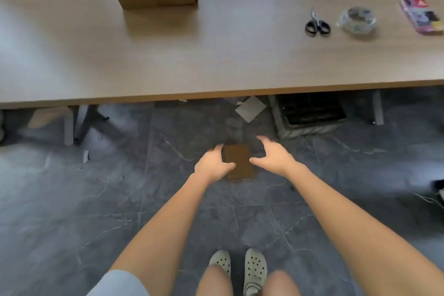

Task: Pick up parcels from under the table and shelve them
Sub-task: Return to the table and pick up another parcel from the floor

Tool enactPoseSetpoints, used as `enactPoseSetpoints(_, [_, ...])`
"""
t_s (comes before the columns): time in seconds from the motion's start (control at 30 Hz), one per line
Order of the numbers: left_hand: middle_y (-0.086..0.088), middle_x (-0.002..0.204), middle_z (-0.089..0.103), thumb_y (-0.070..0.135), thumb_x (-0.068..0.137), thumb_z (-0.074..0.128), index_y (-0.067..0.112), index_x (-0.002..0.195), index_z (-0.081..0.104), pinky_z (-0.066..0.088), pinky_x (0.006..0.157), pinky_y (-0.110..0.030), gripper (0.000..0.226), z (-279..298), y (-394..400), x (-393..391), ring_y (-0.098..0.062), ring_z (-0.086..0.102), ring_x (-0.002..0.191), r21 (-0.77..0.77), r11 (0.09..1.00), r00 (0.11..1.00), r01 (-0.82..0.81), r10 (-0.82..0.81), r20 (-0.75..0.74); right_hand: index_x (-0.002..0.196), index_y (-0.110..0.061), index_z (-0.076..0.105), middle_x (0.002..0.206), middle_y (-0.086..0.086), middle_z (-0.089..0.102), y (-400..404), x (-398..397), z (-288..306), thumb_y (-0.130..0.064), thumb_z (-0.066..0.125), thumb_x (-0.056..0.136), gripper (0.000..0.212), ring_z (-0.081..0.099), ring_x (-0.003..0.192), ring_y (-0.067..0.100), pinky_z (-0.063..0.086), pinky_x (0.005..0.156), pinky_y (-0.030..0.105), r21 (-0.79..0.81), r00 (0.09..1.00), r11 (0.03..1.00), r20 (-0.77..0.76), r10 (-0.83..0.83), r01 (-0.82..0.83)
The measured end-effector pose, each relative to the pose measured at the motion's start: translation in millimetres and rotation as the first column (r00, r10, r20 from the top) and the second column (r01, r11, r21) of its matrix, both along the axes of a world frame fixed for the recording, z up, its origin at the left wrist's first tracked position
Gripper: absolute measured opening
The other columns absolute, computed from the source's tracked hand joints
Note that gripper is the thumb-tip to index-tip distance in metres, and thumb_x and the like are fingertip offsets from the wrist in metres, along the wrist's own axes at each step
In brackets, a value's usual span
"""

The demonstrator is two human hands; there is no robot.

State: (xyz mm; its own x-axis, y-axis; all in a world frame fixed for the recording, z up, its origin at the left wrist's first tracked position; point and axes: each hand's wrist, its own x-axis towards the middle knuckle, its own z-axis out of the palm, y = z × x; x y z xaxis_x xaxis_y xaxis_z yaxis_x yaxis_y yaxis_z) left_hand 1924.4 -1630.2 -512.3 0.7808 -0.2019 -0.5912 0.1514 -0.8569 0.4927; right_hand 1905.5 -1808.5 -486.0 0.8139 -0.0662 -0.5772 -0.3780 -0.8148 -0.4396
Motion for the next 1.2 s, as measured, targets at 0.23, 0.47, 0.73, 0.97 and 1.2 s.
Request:
enactPoseSetpoints(0.23, [-0.014,0.151,0.038,0.04,0.085,0.064,0.015,0.15,0.023,0.041,0.105,-0.039,0.081,-234.5,-30.3,58.1,-0.031,0.041,0.136,-0.002,1.0,1.0,0.012,-0.012,-0.02,0.15,-0.017,0.017,0.153,0.013,0.03,-31.3,53.1,-241.1,-0.034,0.066,0.084,0.083,0.032,0.14,0.029,0.033,0.112,0.04,0.074,0.998,0.996,-0.007,-0.058,0.058])
enactPoseSetpoints(0.47, [-0.009,0.139,0.051,0.045,0.071,0.073,0.017,0.152,0.014,0.046,0.101,-0.037,0.104,-458.3,-60.8,105.7,-0.032,0.054,0.125,-0.126,0.979,0.985,-0.16,0.151,-0.083,0.15,-0.006,0.007,0.151,0.02,0.031,-49.5,96.5,-456.6,-0.026,0.07,0.082,0.094,0.037,0.136,0.033,0.036,0.106,0.035,0.085,0.976,0.972,-0.023,-0.216,0.217])
enactPoseSetpoints(0.73, [-0.01,0.142,0.046,0.033,0.079,0.074,0.014,0.149,0.016,0.045,0.102,-0.038,0.093,-544.2,-75.4,107.6,-0.029,0.049,0.128,-0.273,0.891,0.93,-0.362,0.326,-0.171,0.141,-0.008,0.033,0.143,0.013,0.045,-59.1,107.0,-542.3,-0.026,0.075,0.077,0.079,0.043,0.131,0.029,0.038,0.104,0.034,0.142,0.955,0.945,-0.063,-0.288,0.294])
enactPoseSetpoints(0.97, [-0.01,0.142,0.047,0.03,0.08,0.073,0.015,0.149,0.019,0.045,0.098,-0.038,0.089,-522.4,-77.0,100.8,-0.03,0.05,0.126,-0.243,0.889,0.919,-0.389,0.356,-0.171,0.145,-0.01,0.026,0.147,0.012,0.04,-48.8,97.2,-520.1,-0.032,0.077,0.074,0.09,0.04,0.134,0.03,0.037,0.105,0.036,0.146,0.933,0.922,-0.093,-0.349,0.359])
enactPoseSetpoints(1.2, [-0.009,0.141,0.048,0.033,0.08,0.072,0.018,0.15,0.018,0.043,0.097,-0.036,0.09,-399.6,-74.3,74.1,-0.03,0.05,0.127,-0.188,0.931,0.948,-0.312,0.292,-0.128,0.139,-0.01,0.035,0.141,0.011,0.047,-46.2,63.3,-412.1,-0.027,0.08,0.072,0.082,0.045,0.129,0.029,0.04,0.102,0.034,0.243,0.887,0.853,-0.138,-0.441,0.461])
